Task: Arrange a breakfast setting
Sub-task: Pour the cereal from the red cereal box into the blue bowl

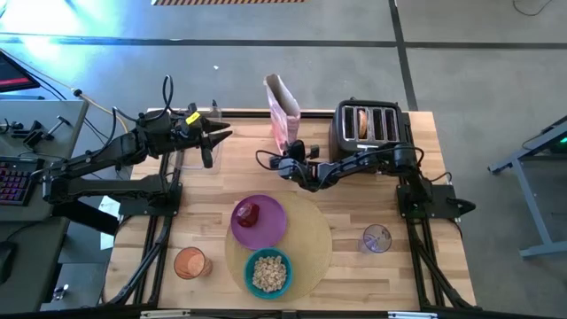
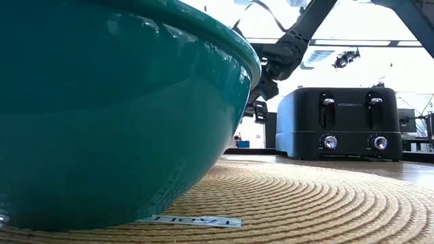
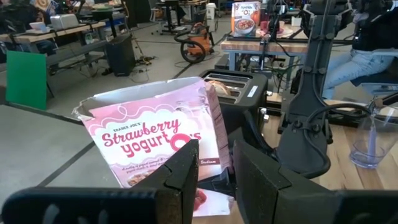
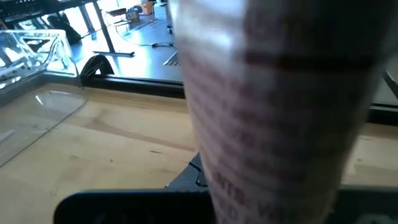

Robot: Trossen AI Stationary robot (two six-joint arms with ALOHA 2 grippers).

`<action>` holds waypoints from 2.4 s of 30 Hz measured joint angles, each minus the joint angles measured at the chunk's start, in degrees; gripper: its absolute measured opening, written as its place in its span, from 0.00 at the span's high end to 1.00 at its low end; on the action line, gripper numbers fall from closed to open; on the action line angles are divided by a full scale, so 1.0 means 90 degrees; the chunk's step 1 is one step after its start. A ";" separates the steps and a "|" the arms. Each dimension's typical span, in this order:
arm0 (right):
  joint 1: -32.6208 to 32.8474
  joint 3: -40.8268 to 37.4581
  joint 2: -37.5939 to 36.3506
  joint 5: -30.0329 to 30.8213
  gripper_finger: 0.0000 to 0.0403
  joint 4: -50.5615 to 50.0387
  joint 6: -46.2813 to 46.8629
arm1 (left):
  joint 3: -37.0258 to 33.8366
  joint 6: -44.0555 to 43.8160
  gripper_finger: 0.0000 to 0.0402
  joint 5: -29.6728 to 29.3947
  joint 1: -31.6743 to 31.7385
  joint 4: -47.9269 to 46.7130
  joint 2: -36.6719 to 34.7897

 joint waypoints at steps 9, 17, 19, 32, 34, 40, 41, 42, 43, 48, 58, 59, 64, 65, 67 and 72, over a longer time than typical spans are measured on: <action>-0.0126 0.0007 0.0000 -0.0571 1.00 -0.0014 0.0189 | -0.0002 0.0000 0.78 0.0000 0.0000 -0.0007 0.0000; -0.0121 0.0007 0.0000 -0.0433 1.00 -0.0026 0.0158 | -0.0002 -0.0002 0.78 0.0000 0.0000 -0.0338 0.0003; -0.0121 0.0007 0.0000 -0.0423 1.00 -0.0026 0.0155 | -0.0002 -0.0002 0.78 -0.0002 0.0000 -0.0482 0.0028; 0.0050 0.0006 0.0005 -0.0083 1.00 -0.0196 0.0141 | -0.0007 0.0007 0.78 0.0600 -0.0082 -0.1112 0.0024; 0.0061 0.0005 0.0005 -0.0083 1.00 -0.0195 0.0141 | -0.0007 0.0088 0.78 0.0598 -0.0119 -0.1111 0.0024; 0.0067 0.0006 0.0005 -0.0090 1.00 -0.0184 0.0138 | -0.0007 -0.0002 0.78 0.0583 -0.0124 -0.1127 0.0024; 0.0083 0.0005 0.0005 -0.0089 1.00 -0.0184 0.0106 | -0.0007 -0.0001 0.78 0.0583 -0.0124 -0.1127 0.0024; 0.0091 0.0005 0.0005 -0.0082 1.00 -0.0181 0.0032 | -0.0007 -0.0002 0.78 0.0583 -0.0124 -0.1127 0.0024; 0.0111 0.0005 0.0005 -0.0060 1.00 -0.0179 -0.0040 | -0.0007 -0.0002 0.78 0.0583 -0.0124 -0.1127 0.0024; 0.0182 0.0065 0.0007 0.0190 1.00 -0.0186 -0.0294 | -0.0007 -0.0010 0.78 0.0583 -0.0124 -0.1127 0.0024; 0.0170 0.0391 0.0007 0.0206 1.00 -0.0493 -0.0503 | -0.0007 -0.0002 0.78 0.0583 -0.0124 -0.1127 0.0024; 0.0173 0.0391 0.0007 0.0229 1.00 -0.0571 -0.0429 | -0.0007 -0.0002 0.78 0.0583 -0.0124 -0.1127 0.0024; 0.0187 0.0391 0.0007 0.0312 1.00 -0.0838 0.0128 | -0.0007 -0.0002 0.78 0.0583 -0.0124 -0.1127 0.0024; 0.0187 0.0391 0.0007 0.0340 1.00 -0.0857 0.0141 | -0.0007 0.0000 0.78 0.0583 -0.0124 -0.1127 0.0024; 0.0185 0.0391 0.0007 0.0347 1.00 -0.0853 0.0165 | -0.0007 -0.0002 0.78 0.0583 -0.0124 -0.1127 0.0024; 0.0185 0.0391 0.0007 0.0086 1.00 -0.0837 0.0454 | -0.0007 -0.0002 0.78 0.0583 -0.0124 -0.1127 0.0024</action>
